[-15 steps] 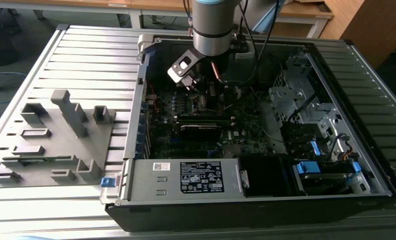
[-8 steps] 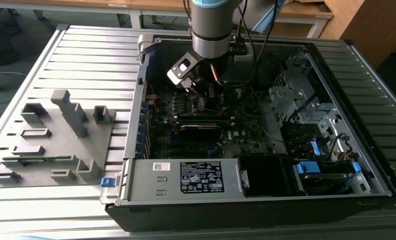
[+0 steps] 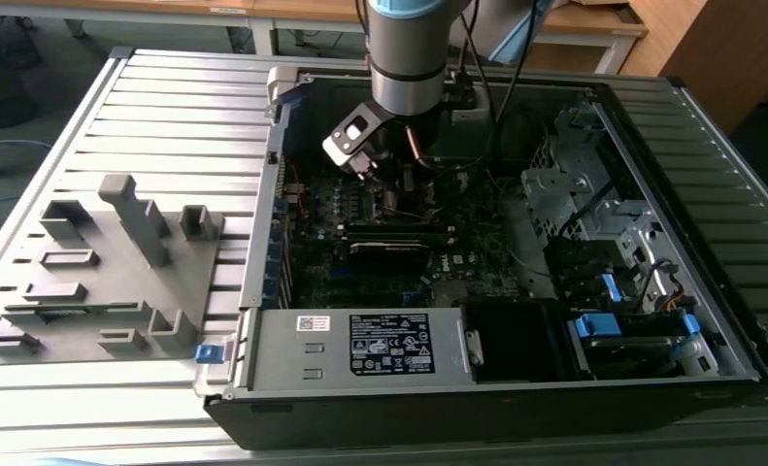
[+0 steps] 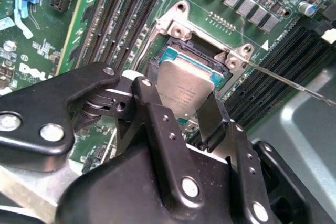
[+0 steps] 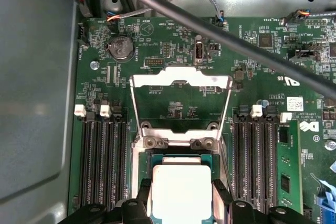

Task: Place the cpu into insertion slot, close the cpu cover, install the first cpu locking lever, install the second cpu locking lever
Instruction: 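Place the cpu into insertion slot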

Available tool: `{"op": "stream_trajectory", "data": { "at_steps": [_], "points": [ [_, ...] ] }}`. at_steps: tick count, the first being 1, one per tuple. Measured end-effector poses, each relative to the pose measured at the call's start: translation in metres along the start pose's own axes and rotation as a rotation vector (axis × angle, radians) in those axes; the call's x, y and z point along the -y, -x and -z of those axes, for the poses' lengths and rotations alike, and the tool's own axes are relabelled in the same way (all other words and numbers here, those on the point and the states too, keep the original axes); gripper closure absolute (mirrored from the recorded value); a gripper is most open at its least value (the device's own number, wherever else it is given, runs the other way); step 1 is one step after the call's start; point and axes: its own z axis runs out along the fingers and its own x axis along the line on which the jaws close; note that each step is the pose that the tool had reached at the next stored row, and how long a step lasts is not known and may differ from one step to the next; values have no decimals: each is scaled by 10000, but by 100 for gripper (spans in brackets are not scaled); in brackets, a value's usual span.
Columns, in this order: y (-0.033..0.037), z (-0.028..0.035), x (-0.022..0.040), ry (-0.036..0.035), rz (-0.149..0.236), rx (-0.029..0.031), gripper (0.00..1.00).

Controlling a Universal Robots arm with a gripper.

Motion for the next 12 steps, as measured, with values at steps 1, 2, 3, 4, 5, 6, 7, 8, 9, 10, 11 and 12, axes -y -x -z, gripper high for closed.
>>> {"op": "stream_trajectory", "data": {
  "at_steps": [1, 2, 3, 4, 5, 6, 7, 8, 9, 10, 11, 12],
  "points": [
    [-2, -4, 1, 1, -53, 6, 46],
    [-2, -4, 1, 2, -75, 8, 46],
    [-2, -4, 1, 2, -74, 9, 46],
    [-2, -4, 2, 2, -76, 10, 46],
    [-3, -5, 4, 3, -79, 9, 46],
    [-5, -8, 6, 4, -84, 6, 46],
    [-6, -14, 9, 6, -104, 6, 46],
    [-7, -18, 11, 7, -153, 12, 46],
    [-8, -19, 13, 5, -177, 17, 46],
    [-8, -19, 13, 5, -176, 19, 46],
    [-8, -20, 17, 6, -179, 16, 46],
    [-9, -22, 23, 7, -180, 10, 46]
  ]
}}
